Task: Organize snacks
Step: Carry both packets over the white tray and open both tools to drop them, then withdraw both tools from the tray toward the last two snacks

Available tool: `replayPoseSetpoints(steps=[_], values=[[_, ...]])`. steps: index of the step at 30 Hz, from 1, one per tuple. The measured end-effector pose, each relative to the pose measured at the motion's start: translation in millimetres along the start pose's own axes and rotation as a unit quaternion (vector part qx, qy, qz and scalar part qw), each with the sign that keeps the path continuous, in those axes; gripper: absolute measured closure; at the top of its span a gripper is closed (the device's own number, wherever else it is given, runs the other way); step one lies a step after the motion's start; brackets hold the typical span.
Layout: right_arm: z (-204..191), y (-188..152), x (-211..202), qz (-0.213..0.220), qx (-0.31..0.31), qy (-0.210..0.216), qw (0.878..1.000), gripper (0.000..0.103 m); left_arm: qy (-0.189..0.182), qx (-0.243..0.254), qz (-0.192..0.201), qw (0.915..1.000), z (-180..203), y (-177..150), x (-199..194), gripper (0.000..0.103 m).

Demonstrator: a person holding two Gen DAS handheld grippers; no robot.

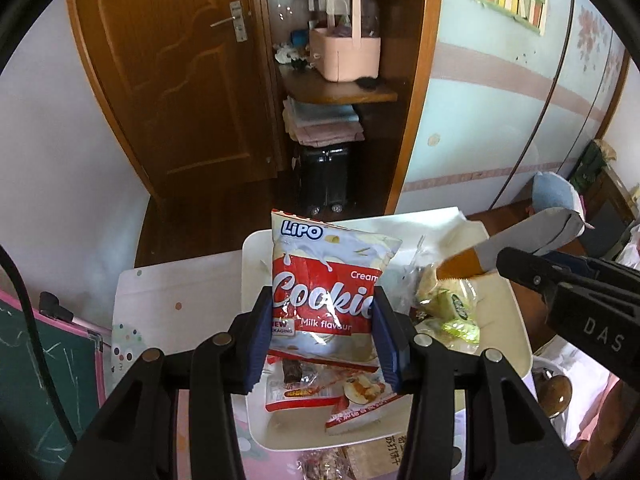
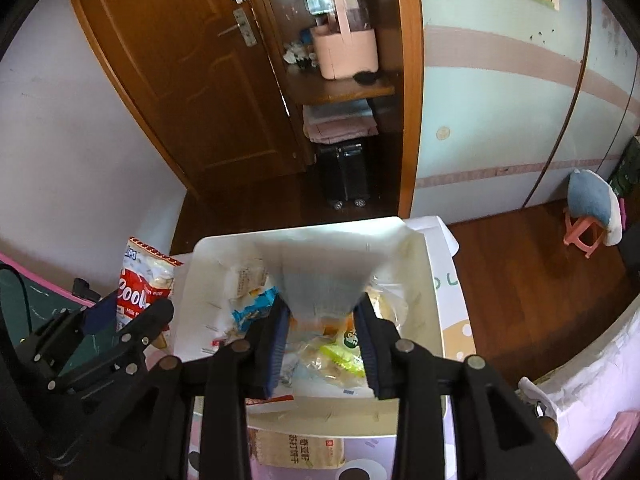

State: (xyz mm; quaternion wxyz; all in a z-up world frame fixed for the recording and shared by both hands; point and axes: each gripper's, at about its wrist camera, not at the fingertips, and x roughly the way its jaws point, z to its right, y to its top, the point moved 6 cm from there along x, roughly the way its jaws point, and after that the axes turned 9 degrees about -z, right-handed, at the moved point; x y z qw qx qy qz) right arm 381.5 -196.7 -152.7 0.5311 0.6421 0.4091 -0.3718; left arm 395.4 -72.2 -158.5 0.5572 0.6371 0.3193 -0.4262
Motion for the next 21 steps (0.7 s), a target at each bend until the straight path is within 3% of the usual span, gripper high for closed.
replayPoseSetpoints(steps=[2, 3, 4, 7, 21], values=[[1, 2, 8, -0.009, 0.003, -0.001, 1.000, 0.068, -0.001, 0.007, -0.009, 0.9999, 3, -1, 8, 0.046], [2, 2, 10, -0.011, 0.006, -0.003, 1.000, 0.063, -0.002, 0.008, -0.013, 0.9999, 3, -1, 9, 0.023], [3, 2, 11, -0.010, 0.010, -0.002, 1.000, 0.054, 0.000, 0.008, -0.014, 0.9999, 4, -2, 11, 0.008], [4, 1, 10, -0.005, 0.014, 0.006, 1.000, 0.039, 0.011, 0.008, -0.003, 0.9999, 4, -3, 12, 0.008], [7, -1, 3, 0.004, 0.015, 0.009, 1.000, 0.038, 0.017, 0.003, -0.010, 0.9998, 4, -11, 9, 0.008]])
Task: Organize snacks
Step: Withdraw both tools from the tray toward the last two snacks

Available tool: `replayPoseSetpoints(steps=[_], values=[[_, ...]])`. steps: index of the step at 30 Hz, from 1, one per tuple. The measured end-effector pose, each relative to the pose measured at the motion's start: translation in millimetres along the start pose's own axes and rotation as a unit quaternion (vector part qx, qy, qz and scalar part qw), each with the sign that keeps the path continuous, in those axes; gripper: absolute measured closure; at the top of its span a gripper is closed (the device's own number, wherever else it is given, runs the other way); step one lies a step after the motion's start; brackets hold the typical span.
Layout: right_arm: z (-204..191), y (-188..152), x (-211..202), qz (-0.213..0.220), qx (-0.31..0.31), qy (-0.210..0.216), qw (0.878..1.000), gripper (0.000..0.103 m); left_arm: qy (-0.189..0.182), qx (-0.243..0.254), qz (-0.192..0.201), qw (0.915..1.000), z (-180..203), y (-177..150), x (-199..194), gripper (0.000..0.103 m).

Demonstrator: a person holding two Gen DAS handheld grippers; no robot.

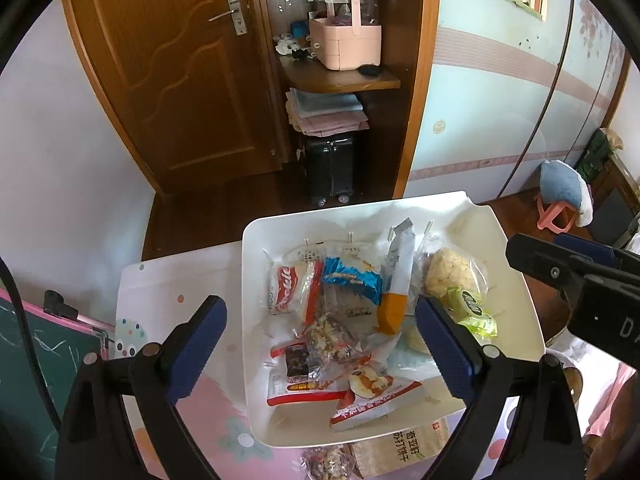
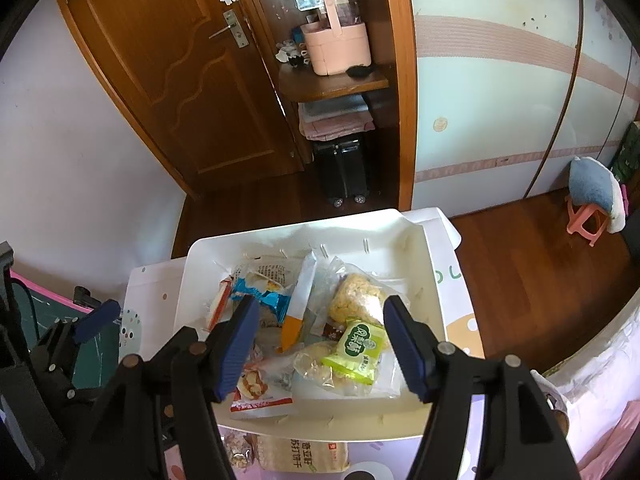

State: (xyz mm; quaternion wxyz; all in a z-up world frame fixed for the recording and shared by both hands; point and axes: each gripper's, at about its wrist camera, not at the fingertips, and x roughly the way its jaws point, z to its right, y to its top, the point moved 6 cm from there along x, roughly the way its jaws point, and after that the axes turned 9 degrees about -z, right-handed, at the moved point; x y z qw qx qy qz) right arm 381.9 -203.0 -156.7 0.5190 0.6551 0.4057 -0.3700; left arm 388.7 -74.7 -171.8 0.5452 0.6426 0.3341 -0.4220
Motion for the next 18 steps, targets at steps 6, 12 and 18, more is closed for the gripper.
replayPoseSetpoints(steps=[6, 12, 18], values=[[-3, -5, -5, 0.005, -0.005, -0.001, 1.000, 0.038, 0.002, 0.001, 0.000, 1.0000, 2, -5, -3, 0.008], [-2, -9, -8, 0.005, -0.010, -0.009, 1.000, 0.038, -0.001, -0.007, -0.002, 1.0000, 1, -9, -8, 0.008], [-3, -14, -13, 0.004, -0.014, -0.021, 1.000, 0.038, -0.004, -0.013, -0.001, 0.9999, 0, -13, -14, 0.008]])
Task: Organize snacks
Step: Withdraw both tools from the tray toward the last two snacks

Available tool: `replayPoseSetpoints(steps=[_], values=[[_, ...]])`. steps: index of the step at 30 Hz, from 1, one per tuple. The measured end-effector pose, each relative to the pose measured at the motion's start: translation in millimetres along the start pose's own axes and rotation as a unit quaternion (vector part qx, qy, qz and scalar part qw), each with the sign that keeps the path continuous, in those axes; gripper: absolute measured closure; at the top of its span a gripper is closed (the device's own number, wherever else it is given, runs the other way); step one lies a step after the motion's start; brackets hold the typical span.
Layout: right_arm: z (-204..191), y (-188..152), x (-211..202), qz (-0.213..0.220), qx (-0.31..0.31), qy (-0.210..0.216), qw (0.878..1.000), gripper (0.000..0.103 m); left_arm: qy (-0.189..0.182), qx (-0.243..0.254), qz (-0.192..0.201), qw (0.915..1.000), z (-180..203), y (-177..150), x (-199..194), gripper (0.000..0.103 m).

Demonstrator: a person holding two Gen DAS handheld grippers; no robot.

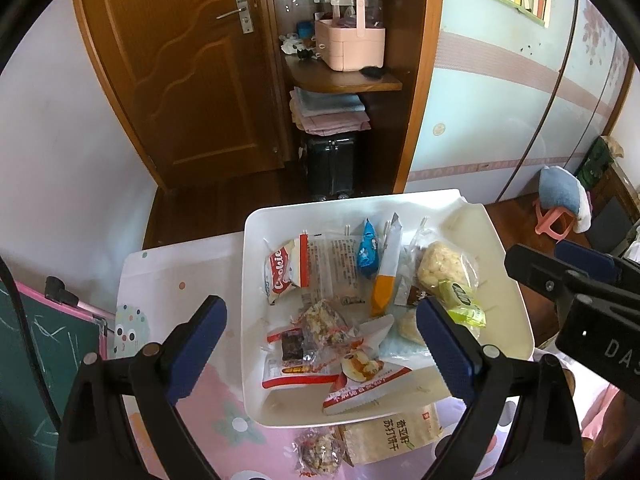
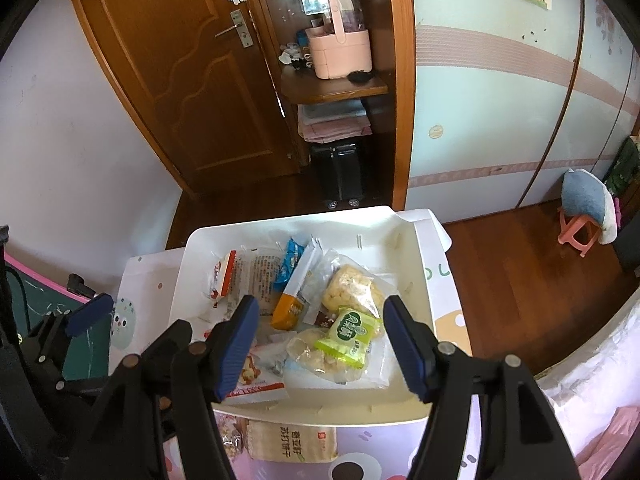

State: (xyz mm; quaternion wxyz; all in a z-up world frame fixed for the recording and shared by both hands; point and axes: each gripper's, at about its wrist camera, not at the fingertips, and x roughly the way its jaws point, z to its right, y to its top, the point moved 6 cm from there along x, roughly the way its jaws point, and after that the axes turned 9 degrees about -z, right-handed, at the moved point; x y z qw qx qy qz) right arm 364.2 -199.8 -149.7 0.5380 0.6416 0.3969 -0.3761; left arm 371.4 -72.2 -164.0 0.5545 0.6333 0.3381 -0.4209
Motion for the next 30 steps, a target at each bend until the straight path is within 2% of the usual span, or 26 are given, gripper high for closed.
replayPoseSetpoints(steps=[5, 15, 23, 30], values=[[0, -3, -6, 0.000, 0.001, -0.001, 1.000, 0.038, 0.000, -0.001, 0.003, 1.0000, 1, -4, -9, 0.008], [-12, -24, -40, 0.035, -0.030, 0.014, 0.999, 0.038, -0.008, -0.008, 0.014, 0.9998, -2, -20, -36, 0.008], [-14, -59, -67, 0.063, -0.069, -0.004, 0.996, 0.038, -0.014, -0.014, 0.015, 0.9997, -9, -52, -56, 0.008], [-14, -99, -70, 0.057, -0.109, -0.001, 0.992, 0.038, -0.022, -0.040, 0.009, 0.9989, -28, -89, -69, 0.008]])
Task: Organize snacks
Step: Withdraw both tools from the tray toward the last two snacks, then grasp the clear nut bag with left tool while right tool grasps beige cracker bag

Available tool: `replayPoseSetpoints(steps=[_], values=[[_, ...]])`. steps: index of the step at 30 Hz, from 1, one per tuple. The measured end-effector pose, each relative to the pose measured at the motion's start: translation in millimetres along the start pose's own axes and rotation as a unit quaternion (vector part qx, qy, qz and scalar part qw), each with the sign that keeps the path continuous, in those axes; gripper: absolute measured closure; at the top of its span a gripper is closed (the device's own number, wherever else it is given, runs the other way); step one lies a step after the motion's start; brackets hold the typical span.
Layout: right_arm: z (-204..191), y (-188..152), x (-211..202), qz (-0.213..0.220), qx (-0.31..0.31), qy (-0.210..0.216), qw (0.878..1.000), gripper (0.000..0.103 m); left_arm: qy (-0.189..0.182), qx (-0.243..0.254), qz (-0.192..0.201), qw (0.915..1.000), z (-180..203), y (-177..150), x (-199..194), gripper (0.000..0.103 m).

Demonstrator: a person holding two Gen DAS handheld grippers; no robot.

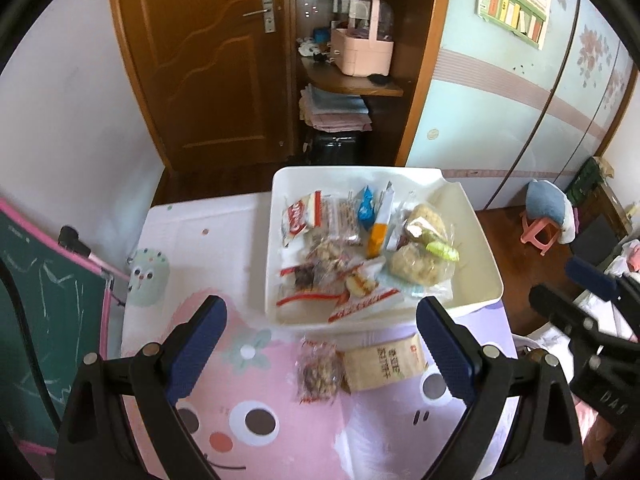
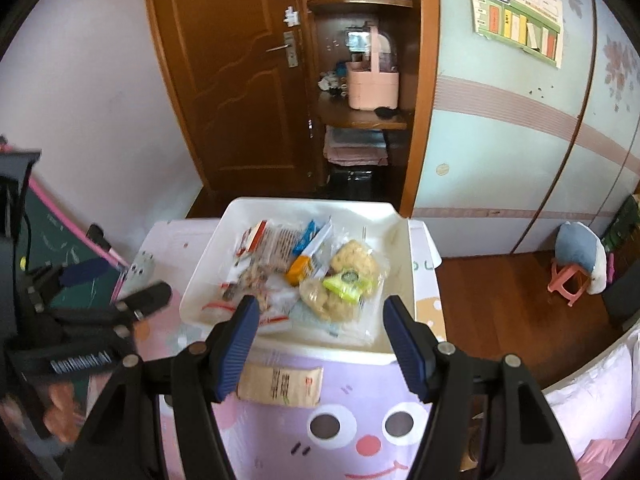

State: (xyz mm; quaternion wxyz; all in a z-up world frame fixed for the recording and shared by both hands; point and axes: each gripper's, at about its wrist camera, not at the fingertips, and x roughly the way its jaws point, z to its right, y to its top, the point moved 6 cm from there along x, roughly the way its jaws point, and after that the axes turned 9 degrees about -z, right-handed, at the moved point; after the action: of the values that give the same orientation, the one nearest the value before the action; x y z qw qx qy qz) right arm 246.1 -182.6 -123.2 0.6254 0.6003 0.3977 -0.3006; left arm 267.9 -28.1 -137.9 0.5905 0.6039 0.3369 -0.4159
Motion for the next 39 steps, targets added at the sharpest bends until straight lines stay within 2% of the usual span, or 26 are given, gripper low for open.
replayPoseSetpoints(steps=[4, 9, 18, 25, 29, 32, 39], values=[[-12, -22, 8, -0.012, -0.040, 0.014, 0.999, 0.038, 0.003, -0.007, -0.007, 0.9999, -9, -21, 0, 0.008], [-20, -45, 25, -0.025, -0.059, 0.038, 0.997, 0.038, 0.003, -0.019, -0.027, 0.9995, -13, -45, 16, 0.008], [-31, -81, 73, -0.060, -0.116, 0.051, 0.990, 0.038, 0.013, -0.028, -0.097, 0.9948, -16, -88, 83, 0.008], [-36, -99, 112, -0.083, -0.156, 0.055, 0.983, 0.038, 0.009, -0.028, -0.138, 0.9900, -15, -102, 138, 0.008], [-43, -105, 132, -0.087, -0.195, 0.051, 0.975, 0.038, 0.003, -0.037, -0.160, 0.9864, -18, -105, 166, 0.008], [-48, -108, 146, -0.094, -0.227, 0.047, 0.968, 0.038, -0.005, -0.047, -0.172, 0.9840, -21, -106, 183, 0.014], [-63, -117, 167, -0.109, -0.304, 0.051, 0.945, 0.038, -0.039, -0.062, -0.185, 0.9800, -19, -108, 204, 0.020]])
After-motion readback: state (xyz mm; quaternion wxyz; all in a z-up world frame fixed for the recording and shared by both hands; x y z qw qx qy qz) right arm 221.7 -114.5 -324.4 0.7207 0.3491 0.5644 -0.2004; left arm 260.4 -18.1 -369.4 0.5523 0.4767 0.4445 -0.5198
